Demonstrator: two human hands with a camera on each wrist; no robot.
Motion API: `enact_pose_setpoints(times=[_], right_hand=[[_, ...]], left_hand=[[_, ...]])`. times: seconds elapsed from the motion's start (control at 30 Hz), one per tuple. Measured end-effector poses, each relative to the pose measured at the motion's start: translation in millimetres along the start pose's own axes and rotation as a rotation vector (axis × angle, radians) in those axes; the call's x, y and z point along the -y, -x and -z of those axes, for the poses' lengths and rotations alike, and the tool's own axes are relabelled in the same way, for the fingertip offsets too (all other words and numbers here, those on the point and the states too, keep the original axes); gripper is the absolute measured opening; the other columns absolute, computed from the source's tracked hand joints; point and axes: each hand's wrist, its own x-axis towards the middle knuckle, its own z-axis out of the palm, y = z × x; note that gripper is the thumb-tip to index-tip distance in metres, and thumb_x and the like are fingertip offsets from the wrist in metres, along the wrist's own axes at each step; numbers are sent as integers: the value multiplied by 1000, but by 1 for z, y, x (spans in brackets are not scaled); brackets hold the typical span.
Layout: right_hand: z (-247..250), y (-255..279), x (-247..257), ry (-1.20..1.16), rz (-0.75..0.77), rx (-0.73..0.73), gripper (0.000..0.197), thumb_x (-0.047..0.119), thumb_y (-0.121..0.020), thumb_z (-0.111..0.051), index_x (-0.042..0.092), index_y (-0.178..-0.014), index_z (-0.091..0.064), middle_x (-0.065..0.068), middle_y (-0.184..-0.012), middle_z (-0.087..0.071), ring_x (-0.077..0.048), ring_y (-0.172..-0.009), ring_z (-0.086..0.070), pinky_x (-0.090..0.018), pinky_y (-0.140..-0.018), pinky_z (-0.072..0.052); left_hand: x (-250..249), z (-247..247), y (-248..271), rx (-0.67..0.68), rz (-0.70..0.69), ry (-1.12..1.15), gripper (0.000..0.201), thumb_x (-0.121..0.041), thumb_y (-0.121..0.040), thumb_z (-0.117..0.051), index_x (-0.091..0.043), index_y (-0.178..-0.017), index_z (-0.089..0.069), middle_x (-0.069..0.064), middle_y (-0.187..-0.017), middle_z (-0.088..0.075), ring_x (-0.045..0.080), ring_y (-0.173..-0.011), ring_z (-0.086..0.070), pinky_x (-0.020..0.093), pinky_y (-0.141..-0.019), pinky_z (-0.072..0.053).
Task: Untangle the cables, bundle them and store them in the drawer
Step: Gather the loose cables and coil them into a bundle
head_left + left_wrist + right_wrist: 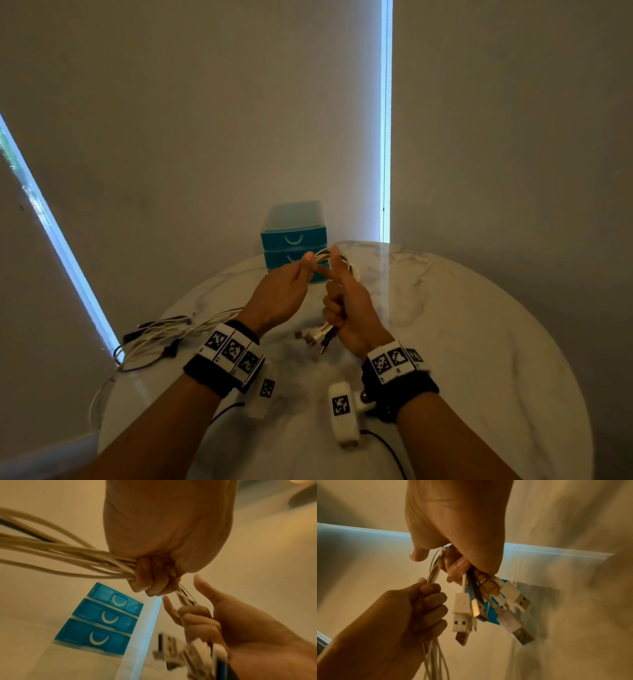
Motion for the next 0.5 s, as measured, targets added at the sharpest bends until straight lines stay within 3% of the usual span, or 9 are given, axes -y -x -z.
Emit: enact_pose_setpoints(times=[0.07,0.13,0.2,0.3,0.4,0.5], right_hand=[[-2,1,-2,-1,-19,-9,61,71,-87,-71,13,-105,-75,5,-57,-30,-8,-46,-24,-23,-40,-23],[0,1,-2,-14,-45,-14,60,71,-85,-74,14,-105,-77,4,-56,-30,-8,-46,-25,-24,-39,-23],[5,0,-2,-40,-68,-1,58,66,-86,-76,15,-114,-82,4,-55,-30,-7,-45,-24,-23,-39,-21],[10,0,2,-31,-40,-9,42,56,-89,-79,18,-107,-82,3,-55,-36,-8,-45,-28,-22,-40,-23],[14,-1,6,13,-9,-41,32,50,-91,-80,19,-85,-78,3,-55,-35,-9,-47,-26,-23,-41,-23],[12,-2,4,62,-14,-102,37,44,-91,-83,22,-67,-66,4,-56,-34,-9,-48,-27,-25,-44,-22]], left_hand=[[-3,-7,4,38,11,-29,56,-56,-113,-15,-35,-85,-59,-11,-77,-58,6,-72,-54,31,-68,-42],[-6,-15,9,62,38,-44,65,-60,-112,-13,-28,-99,-68,-8,-85,-65,10,-80,-60,36,-77,-49],[-11,-21,12,92,65,-43,70,-63,-110,-13,-23,-94,-68,-5,-86,-68,14,-82,-62,38,-79,-50],[-12,-23,10,205,133,86,61,-64,-110,-21,-25,-83,-59,-5,-80,-61,14,-75,-53,35,-74,-42],[-16,-10,-1,357,174,215,48,-53,-108,-31,-14,-105,-58,3,-94,-59,16,-81,-51,33,-76,-45],[-30,14,-16,227,122,148,42,-51,-108,-48,-21,-137,-51,-4,-122,-64,13,-106,-62,30,-94,-52]])
